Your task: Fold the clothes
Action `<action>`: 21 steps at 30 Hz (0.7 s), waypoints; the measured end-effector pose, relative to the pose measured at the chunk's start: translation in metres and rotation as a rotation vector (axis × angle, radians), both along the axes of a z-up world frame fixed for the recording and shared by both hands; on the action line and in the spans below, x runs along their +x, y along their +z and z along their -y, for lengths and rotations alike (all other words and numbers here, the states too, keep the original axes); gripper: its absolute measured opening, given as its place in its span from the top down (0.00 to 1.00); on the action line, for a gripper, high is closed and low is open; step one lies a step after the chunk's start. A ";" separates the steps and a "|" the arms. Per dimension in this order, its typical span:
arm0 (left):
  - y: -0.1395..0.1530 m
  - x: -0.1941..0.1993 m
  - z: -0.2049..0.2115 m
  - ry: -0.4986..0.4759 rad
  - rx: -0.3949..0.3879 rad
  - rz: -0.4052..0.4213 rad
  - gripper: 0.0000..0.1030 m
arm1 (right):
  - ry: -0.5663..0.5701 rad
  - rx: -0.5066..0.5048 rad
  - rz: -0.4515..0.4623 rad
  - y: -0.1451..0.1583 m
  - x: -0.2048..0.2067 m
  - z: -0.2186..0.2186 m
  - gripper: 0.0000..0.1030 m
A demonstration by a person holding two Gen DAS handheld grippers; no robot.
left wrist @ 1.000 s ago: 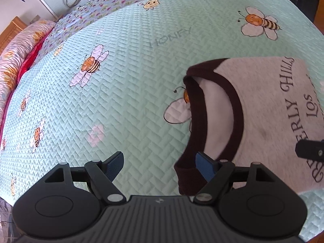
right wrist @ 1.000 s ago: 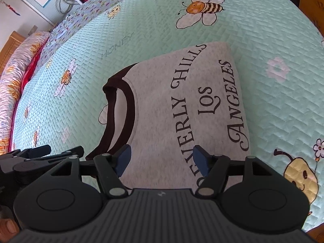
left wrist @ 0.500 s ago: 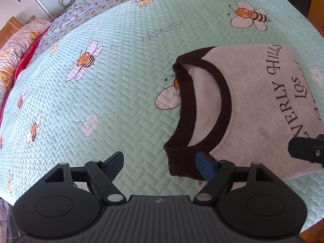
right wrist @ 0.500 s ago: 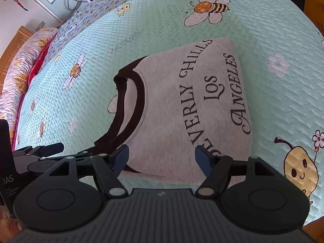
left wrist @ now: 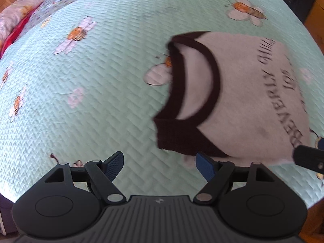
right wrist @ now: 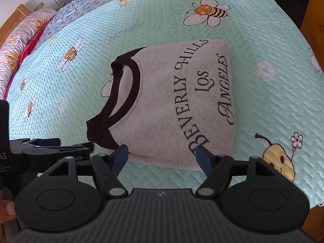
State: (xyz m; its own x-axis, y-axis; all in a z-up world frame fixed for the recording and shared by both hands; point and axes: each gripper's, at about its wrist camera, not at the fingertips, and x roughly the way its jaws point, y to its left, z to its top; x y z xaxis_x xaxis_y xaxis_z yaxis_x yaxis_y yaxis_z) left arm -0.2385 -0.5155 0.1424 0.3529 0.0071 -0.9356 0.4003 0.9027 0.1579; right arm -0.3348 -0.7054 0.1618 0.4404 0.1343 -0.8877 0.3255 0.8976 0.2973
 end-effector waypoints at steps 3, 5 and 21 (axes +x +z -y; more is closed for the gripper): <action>0.001 -0.010 0.013 -0.031 0.003 0.019 0.21 | -0.021 0.007 -0.002 -0.002 -0.008 0.006 0.26; 0.002 -0.014 0.021 -0.044 0.006 0.031 0.21 | -0.036 0.015 -0.004 -0.005 -0.013 0.012 0.26; -0.009 -0.016 0.031 -0.041 0.037 0.027 0.21 | -0.084 0.121 0.017 -0.024 -0.014 0.036 0.26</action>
State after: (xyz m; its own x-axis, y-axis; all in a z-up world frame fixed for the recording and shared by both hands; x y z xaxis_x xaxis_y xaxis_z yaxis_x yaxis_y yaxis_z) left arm -0.2550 -0.5464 0.1337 0.3785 0.0264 -0.9252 0.4318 0.8791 0.2017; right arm -0.3491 -0.7416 0.1381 0.4699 0.2016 -0.8594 0.3920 0.8247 0.4077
